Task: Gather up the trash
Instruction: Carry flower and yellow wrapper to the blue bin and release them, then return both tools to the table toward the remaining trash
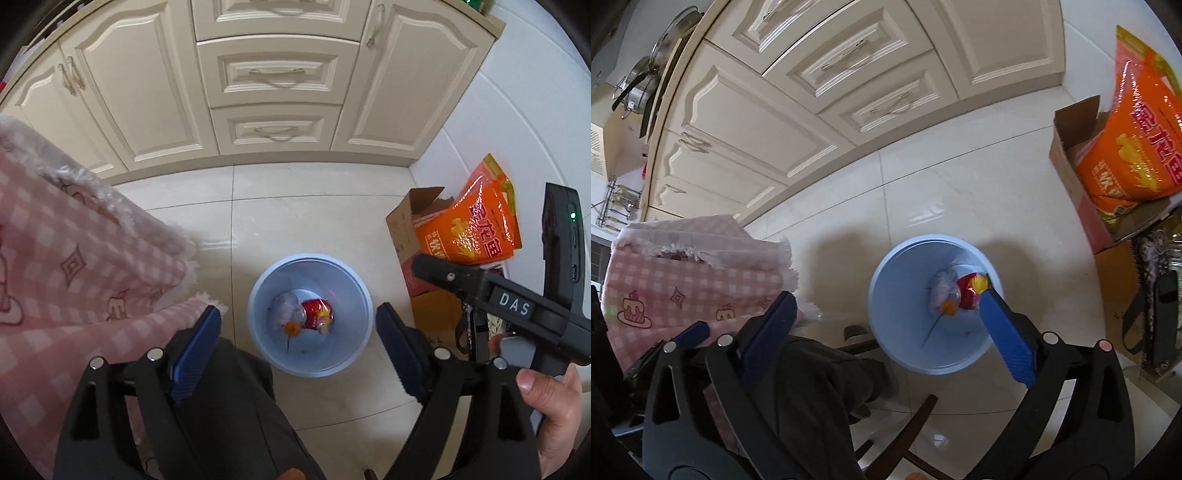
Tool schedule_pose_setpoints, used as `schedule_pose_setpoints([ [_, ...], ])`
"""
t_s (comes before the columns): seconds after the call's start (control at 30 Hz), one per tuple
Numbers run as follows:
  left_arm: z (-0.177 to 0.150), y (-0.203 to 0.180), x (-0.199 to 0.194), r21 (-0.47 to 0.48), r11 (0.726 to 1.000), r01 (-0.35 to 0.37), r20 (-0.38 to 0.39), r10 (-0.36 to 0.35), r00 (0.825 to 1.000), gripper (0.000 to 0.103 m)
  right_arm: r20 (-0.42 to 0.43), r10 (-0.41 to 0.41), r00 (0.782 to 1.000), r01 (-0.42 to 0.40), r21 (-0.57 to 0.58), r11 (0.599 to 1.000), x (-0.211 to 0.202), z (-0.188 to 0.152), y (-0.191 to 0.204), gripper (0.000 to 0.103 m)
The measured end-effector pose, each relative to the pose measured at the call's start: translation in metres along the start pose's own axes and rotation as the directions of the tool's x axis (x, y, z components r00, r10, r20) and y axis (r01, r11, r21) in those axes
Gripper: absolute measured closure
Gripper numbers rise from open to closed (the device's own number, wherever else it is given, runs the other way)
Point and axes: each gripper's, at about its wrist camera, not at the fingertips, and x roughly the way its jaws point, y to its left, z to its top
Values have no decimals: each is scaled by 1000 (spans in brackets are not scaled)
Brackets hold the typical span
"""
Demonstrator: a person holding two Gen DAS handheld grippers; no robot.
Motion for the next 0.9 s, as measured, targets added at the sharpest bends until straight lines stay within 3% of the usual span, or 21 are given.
schedule_pose_setpoints([
  [0.6,-6,-10,-83,13,999,37,155,-39,987,17,110,16,994,-8,-74,997,-58,6,45,6],
  [0.9,-19,4,-156,3,998,55,300,-54,952,17,201,88,976,-57,-156,986,-109,6,98,6],
])
